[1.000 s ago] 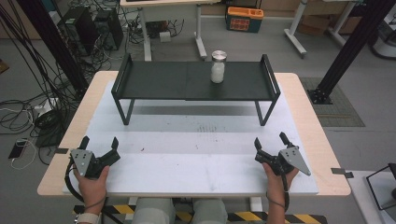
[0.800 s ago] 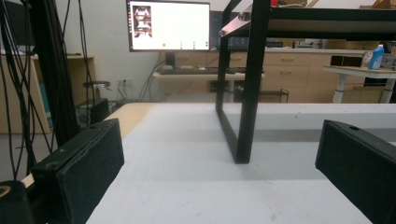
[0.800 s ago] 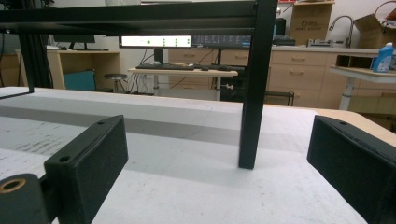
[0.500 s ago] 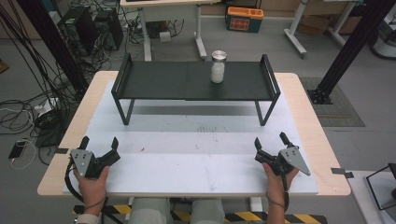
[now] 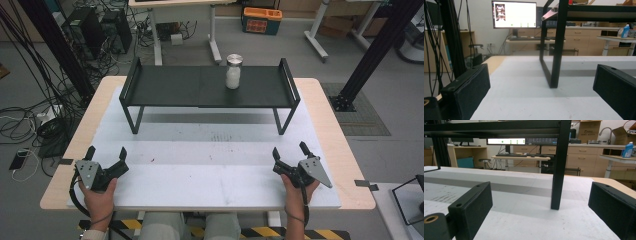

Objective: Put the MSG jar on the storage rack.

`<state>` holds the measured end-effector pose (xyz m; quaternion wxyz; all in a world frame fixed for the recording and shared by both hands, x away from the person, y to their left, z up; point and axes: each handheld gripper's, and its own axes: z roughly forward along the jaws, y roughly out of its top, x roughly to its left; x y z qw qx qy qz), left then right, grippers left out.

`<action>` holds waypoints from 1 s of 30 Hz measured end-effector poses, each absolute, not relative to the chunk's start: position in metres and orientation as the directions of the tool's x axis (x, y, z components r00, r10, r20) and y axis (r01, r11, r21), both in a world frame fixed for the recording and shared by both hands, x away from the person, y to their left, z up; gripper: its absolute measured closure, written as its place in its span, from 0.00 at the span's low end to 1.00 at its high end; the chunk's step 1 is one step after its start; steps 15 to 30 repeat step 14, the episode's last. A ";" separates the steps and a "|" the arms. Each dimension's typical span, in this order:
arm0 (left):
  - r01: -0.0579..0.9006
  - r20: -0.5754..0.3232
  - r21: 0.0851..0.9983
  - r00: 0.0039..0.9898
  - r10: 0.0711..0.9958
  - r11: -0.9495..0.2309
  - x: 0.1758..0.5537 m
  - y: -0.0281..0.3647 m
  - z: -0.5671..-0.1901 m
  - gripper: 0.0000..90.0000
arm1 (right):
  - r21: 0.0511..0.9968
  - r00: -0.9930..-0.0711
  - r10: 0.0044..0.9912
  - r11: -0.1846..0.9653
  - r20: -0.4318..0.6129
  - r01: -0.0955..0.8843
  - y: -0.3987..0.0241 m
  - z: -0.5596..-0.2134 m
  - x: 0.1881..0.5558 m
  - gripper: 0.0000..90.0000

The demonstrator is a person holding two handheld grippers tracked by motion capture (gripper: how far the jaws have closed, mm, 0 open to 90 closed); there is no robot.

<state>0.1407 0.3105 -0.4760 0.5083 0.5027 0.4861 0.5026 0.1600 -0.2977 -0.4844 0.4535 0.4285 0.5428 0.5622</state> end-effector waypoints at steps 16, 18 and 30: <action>-0.021 0.013 1.000 0.019 1.000 -0.013 0.141 0.310 -0.476 0.01 | 0.999 -0.224 0.974 -0.002 -0.010 -0.050 -0.298 -0.485 0.160 0.06; -0.021 0.013 1.000 0.019 1.000 -0.013 0.141 0.310 -0.476 0.01 | 0.999 -0.224 0.974 -0.002 -0.010 -0.050 -0.298 -0.485 0.160 0.06; -0.021 0.013 1.000 0.019 1.000 -0.013 0.141 0.310 -0.476 0.01 | 0.999 -0.224 0.974 -0.002 -0.010 -0.050 -0.298 -0.485 0.160 0.06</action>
